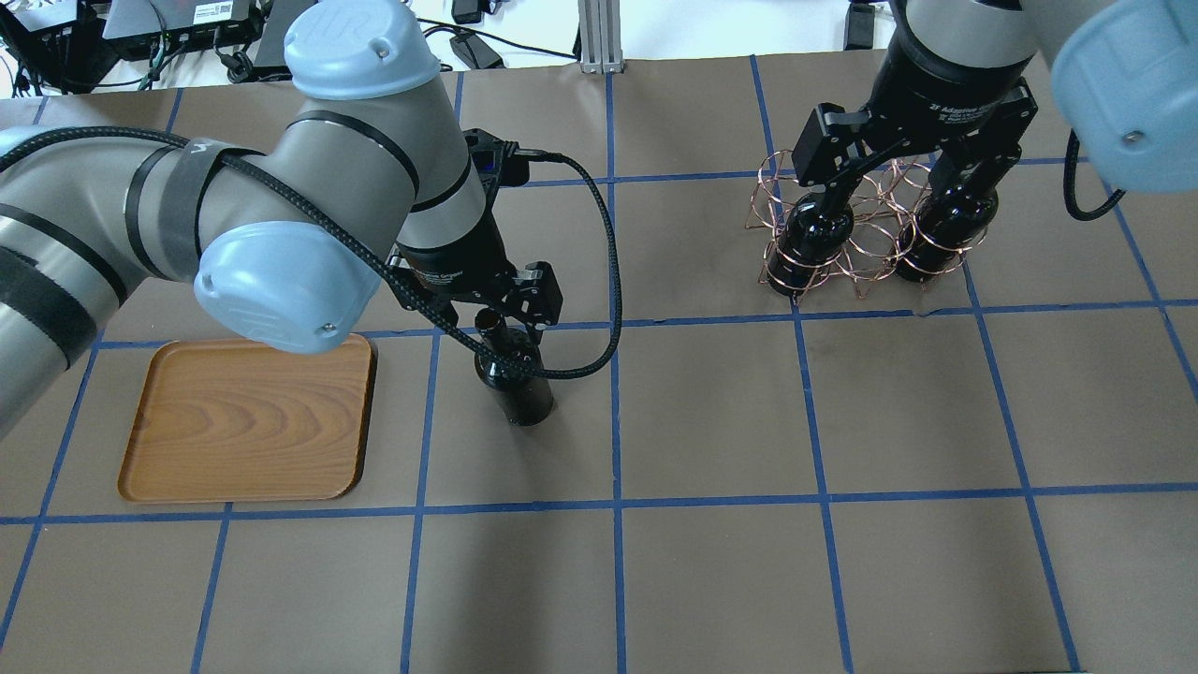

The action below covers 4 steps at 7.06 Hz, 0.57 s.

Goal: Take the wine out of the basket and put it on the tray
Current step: 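Grasp the bottle neck with the left gripper while the right gripper releases and withdraws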

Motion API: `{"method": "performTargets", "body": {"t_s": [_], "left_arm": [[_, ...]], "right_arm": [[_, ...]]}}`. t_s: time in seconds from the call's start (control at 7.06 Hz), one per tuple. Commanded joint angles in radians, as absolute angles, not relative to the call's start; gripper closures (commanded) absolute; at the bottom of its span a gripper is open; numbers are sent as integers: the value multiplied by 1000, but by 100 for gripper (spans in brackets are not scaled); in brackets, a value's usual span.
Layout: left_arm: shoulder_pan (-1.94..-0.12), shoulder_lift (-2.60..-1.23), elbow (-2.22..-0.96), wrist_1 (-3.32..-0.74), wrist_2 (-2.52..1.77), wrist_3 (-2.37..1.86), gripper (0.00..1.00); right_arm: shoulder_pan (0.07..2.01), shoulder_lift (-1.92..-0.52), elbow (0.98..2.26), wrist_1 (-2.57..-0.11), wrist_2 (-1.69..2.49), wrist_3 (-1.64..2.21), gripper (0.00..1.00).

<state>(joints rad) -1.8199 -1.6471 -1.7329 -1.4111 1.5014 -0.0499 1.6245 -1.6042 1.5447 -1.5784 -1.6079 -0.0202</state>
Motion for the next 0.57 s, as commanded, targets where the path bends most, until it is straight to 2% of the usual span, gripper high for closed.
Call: {"method": "performTargets", "body": {"t_s": [0.0,0.28,0.42], "left_arm": [[-1821,-1660,-1735,-1407,1506,-38,32],[-1821,-1658,-1735,-1410,1509,-34,33],[-1821,-1658,-1735,-1410,1509,-34,58]], "right_arm": [[1624,-1603,1546,-1577,-1611,-20,0],[1624,-1605,1546,-1577,-1612,-20,0],[1624,-1603,1546,-1575,-1612,-20,0]]}}
